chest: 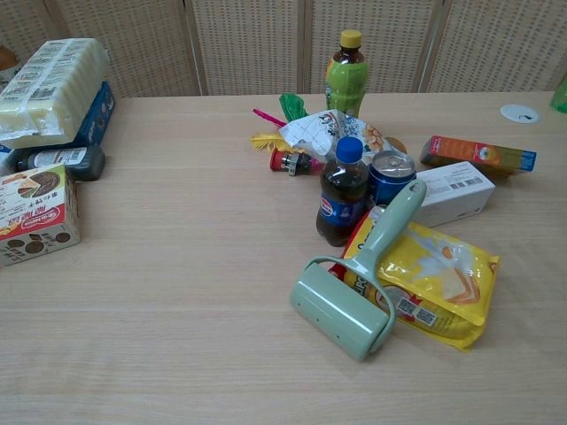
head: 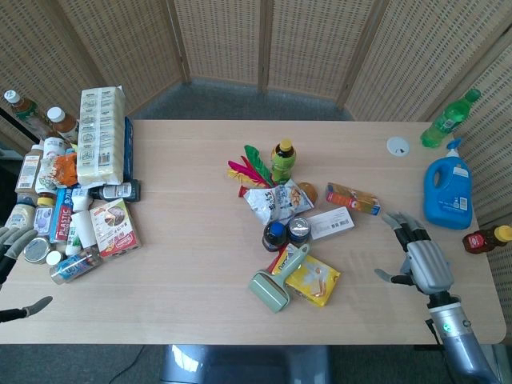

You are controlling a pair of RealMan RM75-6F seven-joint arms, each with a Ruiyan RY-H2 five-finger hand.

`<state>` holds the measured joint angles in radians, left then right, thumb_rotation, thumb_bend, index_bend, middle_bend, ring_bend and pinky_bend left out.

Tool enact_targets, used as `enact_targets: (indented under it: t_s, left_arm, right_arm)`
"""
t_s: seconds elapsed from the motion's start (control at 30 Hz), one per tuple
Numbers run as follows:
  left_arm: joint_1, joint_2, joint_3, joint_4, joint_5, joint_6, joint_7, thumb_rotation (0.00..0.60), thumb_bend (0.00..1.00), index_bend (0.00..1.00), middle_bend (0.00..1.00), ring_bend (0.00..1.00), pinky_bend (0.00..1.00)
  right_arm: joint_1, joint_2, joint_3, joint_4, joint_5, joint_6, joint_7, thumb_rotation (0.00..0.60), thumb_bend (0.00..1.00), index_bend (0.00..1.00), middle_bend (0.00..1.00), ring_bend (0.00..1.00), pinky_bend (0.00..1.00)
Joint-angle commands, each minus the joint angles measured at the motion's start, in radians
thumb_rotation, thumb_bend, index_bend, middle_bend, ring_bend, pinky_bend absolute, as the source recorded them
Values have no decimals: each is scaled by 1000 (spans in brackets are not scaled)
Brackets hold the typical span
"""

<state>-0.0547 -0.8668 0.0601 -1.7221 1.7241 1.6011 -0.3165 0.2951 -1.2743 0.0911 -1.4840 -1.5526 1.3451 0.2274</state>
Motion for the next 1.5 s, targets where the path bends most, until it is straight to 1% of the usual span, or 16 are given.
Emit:
enact_targets:
  t_s: [0.03,0.13,0.27,0.43,0.63,0.83,1.13,1.5]
  left_arm:
    - [-2,-2,-4,0,-9,-4,3,600,0,0,0,0,0]
    - [-4,-6,-8,2,-20,-11,11,600,0,0,0,0,0]
    - [-10,-14,-14,6,-41,-29,24,600,0,0,0,0,0]
    - [-15,-26,-26,13,-79,-51,50,600,0,0,0,0,0]
    - [-14,-34,-42,18,-119,-60,74,600,0,0,0,0,0]
    - [-19,-42,-53,28,-150,-79,85,600,0,0,0,0,0]
    - [-29,-58,-64,42,-184,-111,105,600,0,0,0,0,0]
    - [-34,-70,-73,51,-209,-133,123,600,0,0,0,0,0]
  right_arm:
    - [80,-18,54,26,-4,-64,6,600,0,0,0,0,0]
    - [149,-42,90,52,11,-130,7,600,0,0,0,0,0]
    - [236,-80,114,105,12,-209,-8,600,0,0,0,0,0]
    - [331,-155,120,206,9,-295,-6,600,0,0,0,0,0]
    - [414,-231,117,272,5,-356,7,600,0,0,0,0,0]
    - [478,-314,107,365,-7,-380,44,600,0,0,0,0,0]
    - [537,-416,86,479,-8,-398,120,600,0,0,0,0,0]
    - [602,-503,60,623,-16,-428,216,600,0,0,0,0,0]
